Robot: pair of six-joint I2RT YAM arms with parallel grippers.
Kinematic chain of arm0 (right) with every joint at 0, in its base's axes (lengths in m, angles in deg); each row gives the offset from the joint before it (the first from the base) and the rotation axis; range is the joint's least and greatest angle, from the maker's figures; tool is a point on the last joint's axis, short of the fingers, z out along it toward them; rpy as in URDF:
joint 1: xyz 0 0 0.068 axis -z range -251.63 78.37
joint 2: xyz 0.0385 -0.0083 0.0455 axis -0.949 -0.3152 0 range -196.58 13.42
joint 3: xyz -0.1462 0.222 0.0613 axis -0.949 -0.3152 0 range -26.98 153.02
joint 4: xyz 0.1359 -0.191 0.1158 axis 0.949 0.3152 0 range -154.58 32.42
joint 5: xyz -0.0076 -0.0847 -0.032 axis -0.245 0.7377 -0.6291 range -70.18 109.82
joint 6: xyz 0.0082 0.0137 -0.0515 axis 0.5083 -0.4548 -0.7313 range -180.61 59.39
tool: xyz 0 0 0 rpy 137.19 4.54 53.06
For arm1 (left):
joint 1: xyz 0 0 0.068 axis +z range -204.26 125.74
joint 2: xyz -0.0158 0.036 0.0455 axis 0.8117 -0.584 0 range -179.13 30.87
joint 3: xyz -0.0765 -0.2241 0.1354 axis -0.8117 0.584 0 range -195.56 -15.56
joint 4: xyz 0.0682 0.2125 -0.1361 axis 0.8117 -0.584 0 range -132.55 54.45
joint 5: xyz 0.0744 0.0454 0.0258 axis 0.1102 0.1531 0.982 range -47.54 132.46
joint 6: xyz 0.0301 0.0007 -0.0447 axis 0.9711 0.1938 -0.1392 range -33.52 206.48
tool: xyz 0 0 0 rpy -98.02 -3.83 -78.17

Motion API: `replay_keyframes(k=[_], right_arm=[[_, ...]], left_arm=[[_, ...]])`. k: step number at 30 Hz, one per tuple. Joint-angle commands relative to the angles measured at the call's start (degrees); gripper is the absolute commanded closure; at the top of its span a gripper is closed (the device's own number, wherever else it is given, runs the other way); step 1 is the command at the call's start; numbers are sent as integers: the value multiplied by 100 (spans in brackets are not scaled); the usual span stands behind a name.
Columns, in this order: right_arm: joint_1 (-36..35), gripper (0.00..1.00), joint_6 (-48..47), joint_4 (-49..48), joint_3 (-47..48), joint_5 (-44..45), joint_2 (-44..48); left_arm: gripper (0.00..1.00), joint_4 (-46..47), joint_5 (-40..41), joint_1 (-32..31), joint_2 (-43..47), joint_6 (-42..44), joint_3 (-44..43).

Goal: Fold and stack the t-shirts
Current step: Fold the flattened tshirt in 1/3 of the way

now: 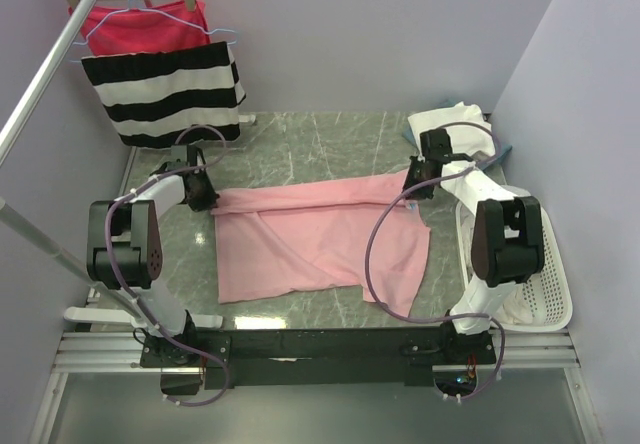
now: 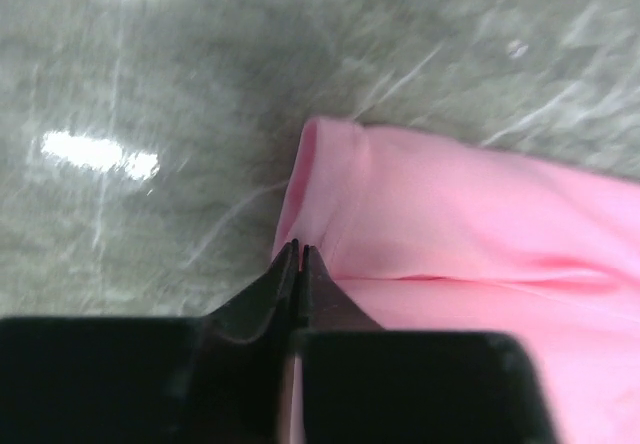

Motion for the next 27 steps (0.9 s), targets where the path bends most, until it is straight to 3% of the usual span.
replay_keyframes(k=[1,2,3,4,5,8,15,27], right_arm=[[-199,60,37,525,-41,549,119],[-252,41,55,543,-76,750,198],[-331,37,90,552,-85,856,329],[-349,36,90,561,-68,918,392],[-367,35,99,535,-59,893,436],[-376,35,-15,26,-68,359,585],[-402,37,-42,-450,793,-566,-554],[-771,37,72,-608,1725,-1287,-1620]], left_arm=[[76,-577,677,-53,131,-109,15],[65,-639,748,-53,157,-136,15],[56,-683,836,-53,184,-145,-2],[27,-719,1019,-53,262,-162,-2],[16,-745,1056,-53,306,-154,-54],[7,-720,1074,-53,386,-92,-274],[6,36,-146,-53,298,-22,-731],[12,371,-991,-668,-229,-48,-1092]])
